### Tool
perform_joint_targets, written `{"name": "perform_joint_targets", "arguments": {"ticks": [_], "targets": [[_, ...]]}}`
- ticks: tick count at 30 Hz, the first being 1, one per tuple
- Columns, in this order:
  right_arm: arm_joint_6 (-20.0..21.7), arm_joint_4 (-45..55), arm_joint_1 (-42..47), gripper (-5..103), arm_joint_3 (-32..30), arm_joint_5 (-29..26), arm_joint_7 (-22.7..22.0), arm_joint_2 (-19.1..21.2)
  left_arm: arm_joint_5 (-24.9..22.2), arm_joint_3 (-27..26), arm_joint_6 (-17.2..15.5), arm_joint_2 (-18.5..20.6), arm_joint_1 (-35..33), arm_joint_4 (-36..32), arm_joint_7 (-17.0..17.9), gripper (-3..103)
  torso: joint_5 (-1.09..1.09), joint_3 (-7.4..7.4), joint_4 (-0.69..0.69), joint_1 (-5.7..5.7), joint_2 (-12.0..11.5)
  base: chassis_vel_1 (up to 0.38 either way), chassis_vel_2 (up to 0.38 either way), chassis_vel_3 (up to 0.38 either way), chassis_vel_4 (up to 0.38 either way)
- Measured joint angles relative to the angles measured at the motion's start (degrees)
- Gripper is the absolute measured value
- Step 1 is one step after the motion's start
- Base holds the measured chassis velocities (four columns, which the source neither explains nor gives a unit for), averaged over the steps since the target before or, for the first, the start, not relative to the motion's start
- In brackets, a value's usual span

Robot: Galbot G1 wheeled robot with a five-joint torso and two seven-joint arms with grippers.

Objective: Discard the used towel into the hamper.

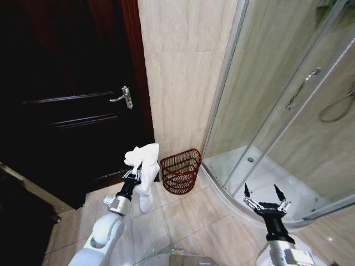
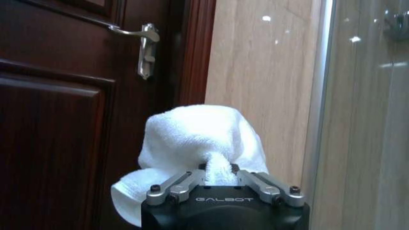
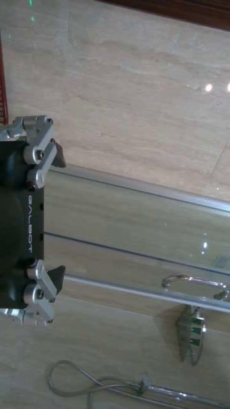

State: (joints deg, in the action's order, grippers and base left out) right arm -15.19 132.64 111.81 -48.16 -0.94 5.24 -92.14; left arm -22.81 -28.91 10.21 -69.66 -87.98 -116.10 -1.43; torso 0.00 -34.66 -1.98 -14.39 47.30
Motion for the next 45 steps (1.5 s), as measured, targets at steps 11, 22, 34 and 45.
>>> {"name": "perform_joint_targets", "arguments": {"ticks": [11,22,34,45], "targets": [[0.5,-0.5,-0.2,100,0.0,0.6,0.0,0.0,-0.4,0.4,2.4,0.3,1.8,1.5,-1.5,10,0.0,0.3,0.0,0.22,-0.5,0.0,0.0,0.0,0.0],[0.4,-0.8,-0.5,100,0.1,0.8,-0.4,0.0,-0.3,0.3,2.5,0.6,2.7,2.0,-2.7,10,0.0,0.12,0.0,0.05,-0.2,-0.093,0.09,0.087,-0.087],[-0.5,-1.1,-0.8,100,0.2,0.8,-0.9,0.0,0.8,2.4,2.6,0.7,2.1,1.6,-5.8,10,0.0,0.02,0.0,-0.01,0.0,-0.067,0.056,0.061,-0.064],[-0.9,-1.2,-1.1,100,0.2,2.0,-1.0,0.0,3.9,13.4,-2.2,0.6,15.7,6.3,-4.9,10,0.0,-0.06,0.0,-0.09,0.1,0.0,0.0,0.0,0.0]]}}
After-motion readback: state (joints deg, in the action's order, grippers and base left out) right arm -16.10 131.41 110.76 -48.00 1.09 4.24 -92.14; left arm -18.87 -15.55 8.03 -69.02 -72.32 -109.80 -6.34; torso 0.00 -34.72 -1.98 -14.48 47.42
